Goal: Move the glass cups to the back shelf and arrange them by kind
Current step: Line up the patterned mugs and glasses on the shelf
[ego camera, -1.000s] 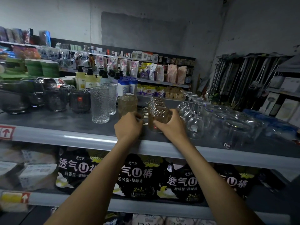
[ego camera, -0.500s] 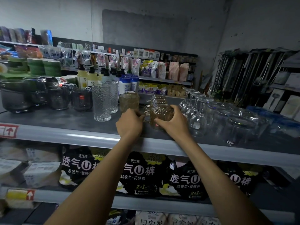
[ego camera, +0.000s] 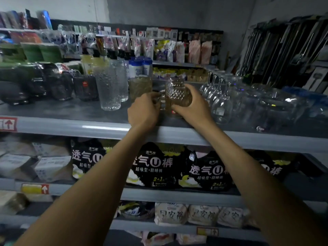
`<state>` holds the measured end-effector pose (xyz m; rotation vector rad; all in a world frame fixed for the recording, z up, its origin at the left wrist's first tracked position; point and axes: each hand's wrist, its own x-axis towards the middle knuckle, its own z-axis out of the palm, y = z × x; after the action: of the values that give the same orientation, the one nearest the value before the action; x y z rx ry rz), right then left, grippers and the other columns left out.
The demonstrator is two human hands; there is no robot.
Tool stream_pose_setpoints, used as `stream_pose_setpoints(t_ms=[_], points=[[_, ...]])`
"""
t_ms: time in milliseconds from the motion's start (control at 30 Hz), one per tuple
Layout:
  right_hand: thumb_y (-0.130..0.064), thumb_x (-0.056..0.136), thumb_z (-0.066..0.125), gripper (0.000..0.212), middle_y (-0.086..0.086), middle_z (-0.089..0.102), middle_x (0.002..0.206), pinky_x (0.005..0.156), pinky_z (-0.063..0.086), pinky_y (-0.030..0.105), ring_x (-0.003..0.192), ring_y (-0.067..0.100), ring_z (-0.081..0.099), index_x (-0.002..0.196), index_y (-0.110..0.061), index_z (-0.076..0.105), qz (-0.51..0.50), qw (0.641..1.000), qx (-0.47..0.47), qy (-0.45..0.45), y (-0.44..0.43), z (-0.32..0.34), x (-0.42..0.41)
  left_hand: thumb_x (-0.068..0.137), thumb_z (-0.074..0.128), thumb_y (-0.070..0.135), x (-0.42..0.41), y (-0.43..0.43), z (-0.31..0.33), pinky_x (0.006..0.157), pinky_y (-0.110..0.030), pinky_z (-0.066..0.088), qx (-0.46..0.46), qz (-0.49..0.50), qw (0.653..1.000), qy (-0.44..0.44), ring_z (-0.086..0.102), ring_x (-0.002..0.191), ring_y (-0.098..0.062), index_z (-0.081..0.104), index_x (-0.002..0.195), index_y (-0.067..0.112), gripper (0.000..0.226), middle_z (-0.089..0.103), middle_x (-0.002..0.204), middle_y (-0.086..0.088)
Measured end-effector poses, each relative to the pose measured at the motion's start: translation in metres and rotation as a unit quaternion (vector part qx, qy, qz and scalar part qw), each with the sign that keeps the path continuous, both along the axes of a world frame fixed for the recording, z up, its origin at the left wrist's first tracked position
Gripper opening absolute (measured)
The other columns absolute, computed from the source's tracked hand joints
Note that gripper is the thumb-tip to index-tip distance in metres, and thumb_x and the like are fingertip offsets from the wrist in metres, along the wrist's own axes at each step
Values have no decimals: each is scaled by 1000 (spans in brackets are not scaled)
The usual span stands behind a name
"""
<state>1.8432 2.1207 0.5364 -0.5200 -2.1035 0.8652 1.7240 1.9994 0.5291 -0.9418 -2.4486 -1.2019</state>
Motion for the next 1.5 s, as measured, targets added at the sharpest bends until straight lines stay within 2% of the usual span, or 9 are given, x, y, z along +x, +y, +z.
stream_pose_setpoints(t_ms=[167, 300, 467, 633, 867, 1067, 1167, 1333, 1500], points=[[-24, 76, 88, 82, -7, 62, 129, 70, 33, -7, 109, 5, 56, 147, -24, 48, -9, 1000, 14, 16, 10, -4, -5, 92, 55, 50, -6, 3, -5, 94, -49, 57, -3, 5, 1000, 6, 72, 110, -24, 63, 130, 51, 39, 76, 118, 8], [-29, 75, 87, 81, -11, 64, 123, 89, 49, 15, 107, 5, 61, 145, -25, 47, -8, 1000, 13, 22, 6, -6, -7, 91, 54, 53, -4, 3, -6, 95, -48, 57, 12, 12, 1000, 1, 72, 110, -23, 64, 129, 50, 40, 77, 116, 11], [-26, 82, 84, 73, -28, 47, 99, 61, 33, -8, 79, -21, 43, 143, -23, 45, -11, 1000, -3, 4, 7, -5, 1, 90, 57, 49, 0, 1, -3, 93, -41, 55, 18, 36, 999, -6, 71, 111, -21, 68, 125, 42, 37, 77, 113, 15], [-29, 80, 86, 74, -10, 59, 118, 66, 36, 0, 97, 2, 58, 142, -26, 45, -23, 1000, -3, 1, -3, -2, 2, 96, 57, 44, 6, -2, -1, 93, -39, 54, 9, 27, 1000, -8, 70, 111, -22, 69, 127, 39, 34, 77, 115, 14], [-40, 87, 79, 74, -8, 54, 126, 80, 41, 12, 108, 6, 55, 148, -26, 40, -54, 998, -11, 16, -22, 9, 10, 96, 59, 40, 9, -10, 3, 86, -37, 51, 28, 17, 999, -34, 71, 107, -21, 66, 126, 39, 31, 76, 115, 10], [-14, 93, 66, 35, -2, 60, 124, 94, 53, 35, 111, 14, 57, 127, -19, 63, -80, 961, 264, 33, -56, 36, -4, 97, 58, 30, 1, -31, 9, 91, -46, 58, 181, -31, 978, -103, 68, 101, -17, 65, 121, 30, 25, 70, 114, 5], [-15, 93, 64, 37, 1, 61, 126, 100, 49, 37, 117, 19, 56, 130, -19, 62, 3, 946, 310, -96, -68, 76, -40, 99, 56, 35, -10, -47, 9, 83, -46, 57, 125, 6, 992, 2, 67, 101, -20, 58, 122, 32, 24, 64, 118, 4], [-16, 90, 68, 40, 6, 54, 132, 102, 47, 44, 125, 29, 48, 128, -15, 60, 29, 866, 369, -335, -63, 97, -105, 98, 56, 38, -39, -63, 27, 77, -43, 54, -55, -5, 994, 95, 68, 106, -33, 28, 157, 34, 65, 62, 127, -4], [-15, 90, 68, 16, 5, 67, 114, 92, 51, 42, 115, 27, 55, 105, -19, 71, 13, 861, 385, -331, -43, 93, -131, 101, 54, 31, -54, -53, 43, 69, -38, 41, -176, -12, 978, 115, 68, 104, -34, 21, 156, 33, 64, 67, 121, -6]])
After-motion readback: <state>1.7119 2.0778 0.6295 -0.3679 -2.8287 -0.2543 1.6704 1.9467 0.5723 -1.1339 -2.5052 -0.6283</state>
